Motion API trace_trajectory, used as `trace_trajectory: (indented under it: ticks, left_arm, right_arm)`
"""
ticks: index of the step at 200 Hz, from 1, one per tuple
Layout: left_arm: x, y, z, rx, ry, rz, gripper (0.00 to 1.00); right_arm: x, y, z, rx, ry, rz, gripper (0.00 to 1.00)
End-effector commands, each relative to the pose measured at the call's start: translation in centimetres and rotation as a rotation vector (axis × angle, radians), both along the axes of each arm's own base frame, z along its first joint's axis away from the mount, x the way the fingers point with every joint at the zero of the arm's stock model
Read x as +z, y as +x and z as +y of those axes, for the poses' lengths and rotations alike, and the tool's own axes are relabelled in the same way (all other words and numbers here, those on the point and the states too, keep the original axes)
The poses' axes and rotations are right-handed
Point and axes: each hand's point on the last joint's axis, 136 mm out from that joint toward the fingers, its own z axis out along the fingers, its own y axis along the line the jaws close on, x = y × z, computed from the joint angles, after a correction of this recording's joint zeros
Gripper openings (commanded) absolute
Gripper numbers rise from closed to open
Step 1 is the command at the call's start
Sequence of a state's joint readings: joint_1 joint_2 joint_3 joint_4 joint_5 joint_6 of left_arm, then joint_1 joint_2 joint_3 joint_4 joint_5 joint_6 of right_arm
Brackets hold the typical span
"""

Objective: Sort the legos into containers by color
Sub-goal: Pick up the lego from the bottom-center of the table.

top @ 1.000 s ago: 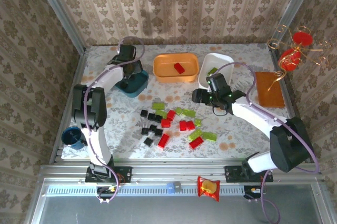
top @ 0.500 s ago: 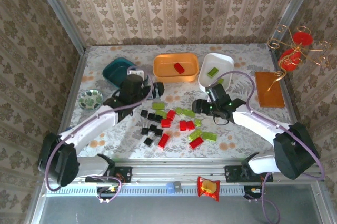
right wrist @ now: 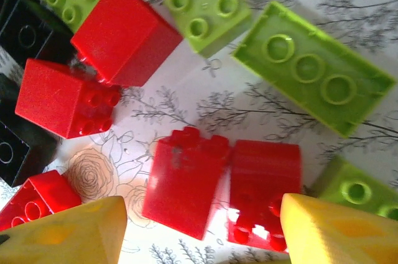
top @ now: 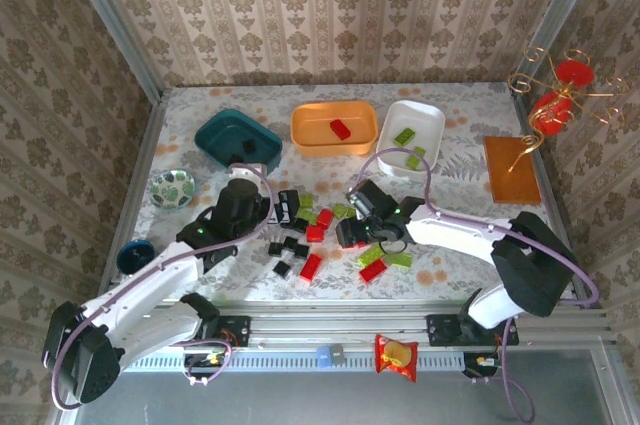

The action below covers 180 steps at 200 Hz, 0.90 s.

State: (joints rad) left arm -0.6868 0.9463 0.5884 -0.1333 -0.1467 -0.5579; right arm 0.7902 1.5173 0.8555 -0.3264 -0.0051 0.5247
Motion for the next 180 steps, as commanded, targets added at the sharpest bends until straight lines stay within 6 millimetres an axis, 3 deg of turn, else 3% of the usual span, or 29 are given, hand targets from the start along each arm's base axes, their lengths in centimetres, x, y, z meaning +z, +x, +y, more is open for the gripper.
trace_trajectory:
  ticks: [1, 34, 121, 157, 180]
  left_arm:
    - [-1.1, -0.5, 0.8, 0.023, 0.027, 0.024, 1.0]
    - [-1.0, -0.5, 1.1, 0.025, 0.04, 0.02, 1.0]
    - [-1.6, -0.7, 2.2, 0.048, 0.049, 0.019, 1.0]
    - [-1.6, -0.8, 2.6, 0.054, 0.052, 0.021, 1.0]
    - [-1.5, -0.8, 2.8, 0.055, 0.048, 0.017, 1.0]
  right_arm:
    - [0.3, 0.8, -0.3, -0.007, -0.1, -0.053, 0.67]
    - [0.4, 1.2, 0.0, 0.011, -0.177, -0.085, 0.64]
    - [-1.7, 0.9, 1.4, 0.071, -0.283, -0.083, 0.55]
    - [-2.3, 0.9, 1.6, 0.079, -0.295, -0.073, 0.41]
    - [-1.4, 0.9, 1.6, 0.074, -0.261, -0.097, 0.3]
